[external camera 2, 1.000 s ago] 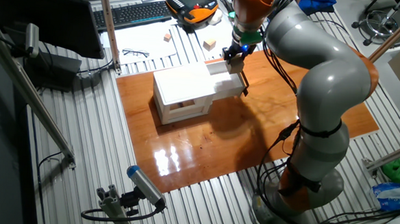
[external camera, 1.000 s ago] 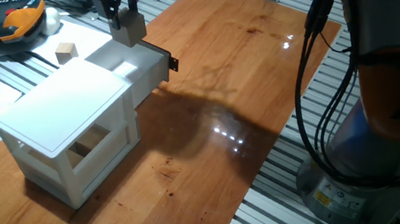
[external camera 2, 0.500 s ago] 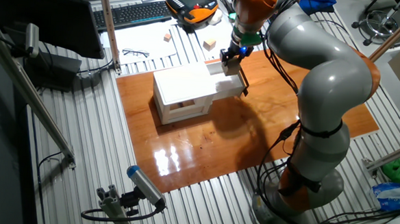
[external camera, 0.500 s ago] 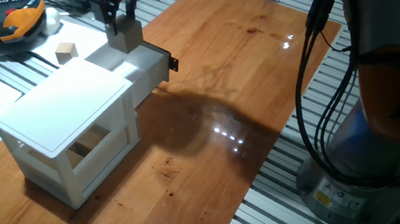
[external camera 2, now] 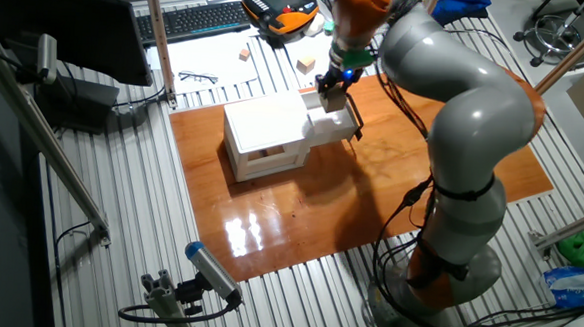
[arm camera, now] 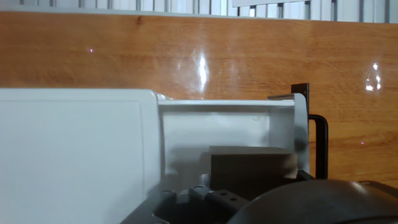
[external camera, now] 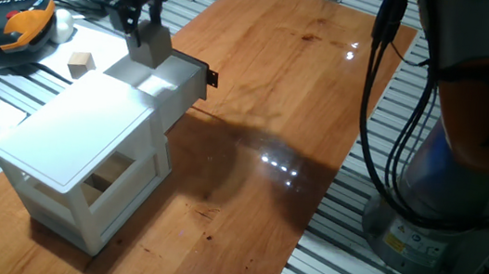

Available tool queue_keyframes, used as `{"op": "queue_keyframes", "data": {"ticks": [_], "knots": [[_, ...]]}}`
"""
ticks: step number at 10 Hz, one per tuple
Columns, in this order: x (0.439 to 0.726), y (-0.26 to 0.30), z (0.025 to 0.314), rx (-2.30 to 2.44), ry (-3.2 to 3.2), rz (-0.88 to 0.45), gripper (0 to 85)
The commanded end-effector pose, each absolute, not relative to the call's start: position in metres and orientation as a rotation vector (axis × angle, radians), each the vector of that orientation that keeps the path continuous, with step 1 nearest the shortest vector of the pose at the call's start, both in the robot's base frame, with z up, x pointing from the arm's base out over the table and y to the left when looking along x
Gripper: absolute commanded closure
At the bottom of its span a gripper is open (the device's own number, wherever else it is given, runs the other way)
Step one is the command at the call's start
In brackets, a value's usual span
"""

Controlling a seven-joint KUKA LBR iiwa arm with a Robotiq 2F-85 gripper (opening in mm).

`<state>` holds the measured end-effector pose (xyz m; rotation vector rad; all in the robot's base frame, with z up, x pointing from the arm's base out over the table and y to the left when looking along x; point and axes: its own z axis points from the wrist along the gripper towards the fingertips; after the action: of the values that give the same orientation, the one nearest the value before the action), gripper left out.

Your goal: Put things in the drawer

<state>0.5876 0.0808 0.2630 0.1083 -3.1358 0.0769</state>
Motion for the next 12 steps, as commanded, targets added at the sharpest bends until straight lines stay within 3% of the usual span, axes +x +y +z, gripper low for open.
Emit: {"op": "queue_keyframes", "data": {"ticks": [1,12], "knots": [[0.588,0.08,0.26,0.114,-3.135,0.067,85.0],[0.583,0.084,0.225,0.069,-3.148,0.034,85.0]]}}
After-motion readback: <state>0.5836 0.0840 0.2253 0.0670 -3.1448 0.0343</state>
